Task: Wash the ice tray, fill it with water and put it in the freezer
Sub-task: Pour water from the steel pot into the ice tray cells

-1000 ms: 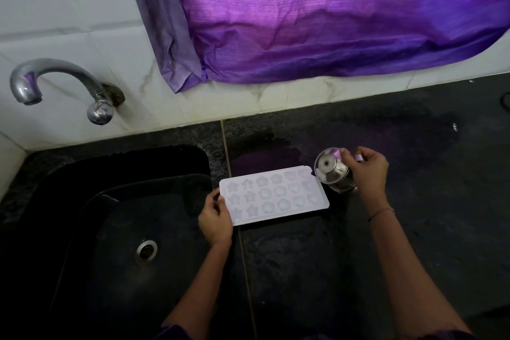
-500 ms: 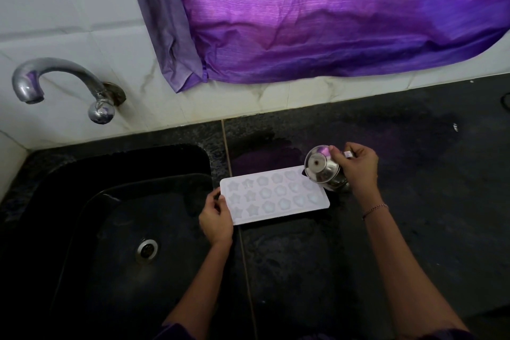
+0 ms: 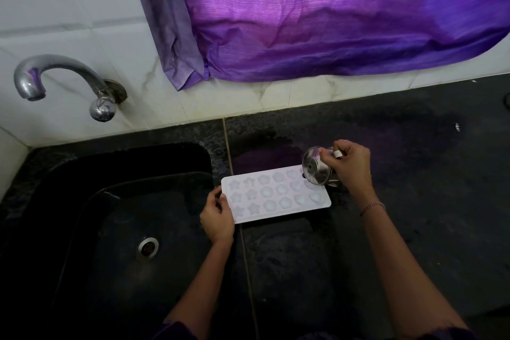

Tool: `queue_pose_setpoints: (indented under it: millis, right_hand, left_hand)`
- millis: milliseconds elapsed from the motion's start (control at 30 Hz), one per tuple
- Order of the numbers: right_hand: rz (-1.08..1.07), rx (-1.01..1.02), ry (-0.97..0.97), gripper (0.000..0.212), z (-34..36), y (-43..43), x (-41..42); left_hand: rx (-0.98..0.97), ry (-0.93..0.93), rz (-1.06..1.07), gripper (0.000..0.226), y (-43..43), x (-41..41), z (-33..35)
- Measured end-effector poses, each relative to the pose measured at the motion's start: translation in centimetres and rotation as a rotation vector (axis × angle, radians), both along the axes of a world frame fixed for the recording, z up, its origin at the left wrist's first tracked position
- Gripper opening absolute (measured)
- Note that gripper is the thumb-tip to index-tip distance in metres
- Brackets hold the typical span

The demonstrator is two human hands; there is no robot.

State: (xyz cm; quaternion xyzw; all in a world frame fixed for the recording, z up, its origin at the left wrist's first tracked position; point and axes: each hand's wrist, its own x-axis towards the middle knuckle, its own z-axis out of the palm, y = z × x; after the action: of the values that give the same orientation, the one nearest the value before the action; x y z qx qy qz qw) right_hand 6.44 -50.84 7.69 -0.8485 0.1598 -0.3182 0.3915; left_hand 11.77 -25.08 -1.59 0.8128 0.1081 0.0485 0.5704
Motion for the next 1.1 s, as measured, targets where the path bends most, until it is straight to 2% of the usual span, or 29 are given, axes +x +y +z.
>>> queue_pose_setpoints:
  millis: [333, 633, 767, 967, 1100]
  right_hand:
    - [-0.01, -0.069, 0.031, 0.04, -0.1, -0.1, 0.1]
    - [-0.076, 0.197, -0.005, 0.049, -0.2, 0.0, -0.1]
    - [-0.102, 0.308, -0.041, 0.045, -0.3, 0.0, 0.0]
    - [-0.075, 0.337, -0.056, 0.043, -0.1, 0.6, 0.4]
    - [-0.029, 0.314, -0.042, 0.051, -0.1, 1.3, 0.6]
  left_hand:
    - [0.008, 0.009, 0.002, 0.023, 0.0, 0.1, -0.1]
    - [0.004, 0.014, 0.008, 0.023, -0.1, 0.0, 0.1]
    - [0.005, 0.017, 0.009, 0.023, 0.0, 0.0, 0.1]
    - [0.008, 0.023, 0.009, 0.023, 0.0, 0.1, 0.1]
    - [0.008, 0.017, 0.007, 0.023, 0.0, 0.1, 0.1]
